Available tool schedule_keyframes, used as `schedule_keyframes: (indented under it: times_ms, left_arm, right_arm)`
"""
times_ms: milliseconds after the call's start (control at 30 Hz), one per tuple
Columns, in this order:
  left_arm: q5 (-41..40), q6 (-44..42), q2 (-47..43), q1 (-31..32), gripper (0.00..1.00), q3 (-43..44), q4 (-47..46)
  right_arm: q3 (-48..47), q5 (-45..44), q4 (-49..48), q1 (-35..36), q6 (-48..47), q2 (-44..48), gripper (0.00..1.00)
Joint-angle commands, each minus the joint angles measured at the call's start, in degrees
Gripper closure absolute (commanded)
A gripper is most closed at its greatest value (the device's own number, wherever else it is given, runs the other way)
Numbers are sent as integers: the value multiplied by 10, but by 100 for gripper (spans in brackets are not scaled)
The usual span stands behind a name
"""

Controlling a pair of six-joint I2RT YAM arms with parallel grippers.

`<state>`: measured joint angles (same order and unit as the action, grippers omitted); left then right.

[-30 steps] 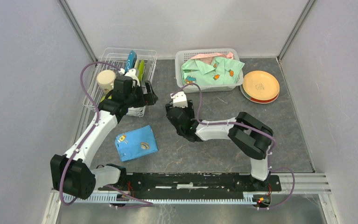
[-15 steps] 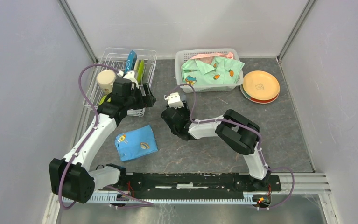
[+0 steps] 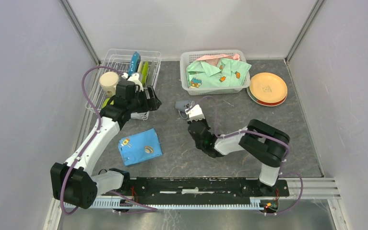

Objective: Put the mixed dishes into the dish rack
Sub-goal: Adjust the cup at the center of the board.

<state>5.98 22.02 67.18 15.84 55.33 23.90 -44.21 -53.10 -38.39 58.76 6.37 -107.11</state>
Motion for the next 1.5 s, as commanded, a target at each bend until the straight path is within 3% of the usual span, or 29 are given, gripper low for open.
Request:
schedule_keyframes:
  times_ms: [0,133,433,600,833,1167,1467]
  left_arm:
    - [50,-6,-10,-1,15,9,-13]
    - [64,7,-8,-1,16,10,-16]
    - [64,-31,-30,-1,14,-15,-47]
    - [71,-43,-50,-1,11,-36,-69]
    - [69,-61,-51,-1,13,-34,-58]
    - [67,-62,-68,-1,14,-40,-54]
    - [68,-54,-59,-1,17,-35,-52]
  right_arm:
    - [74,71,-144,0,-49,72,100]
    - [104,156,-134,-12,-52,110,99]
    - [147,457,-127,-133,11,194,50]
    - [111,631,-155,-199,70,156,36]
    - [30,699,-164,-234,133,74,37]
    - [-21,655,-142,-241,146,6,35]
    - [-54,685,-108,-241,152,-30,37]
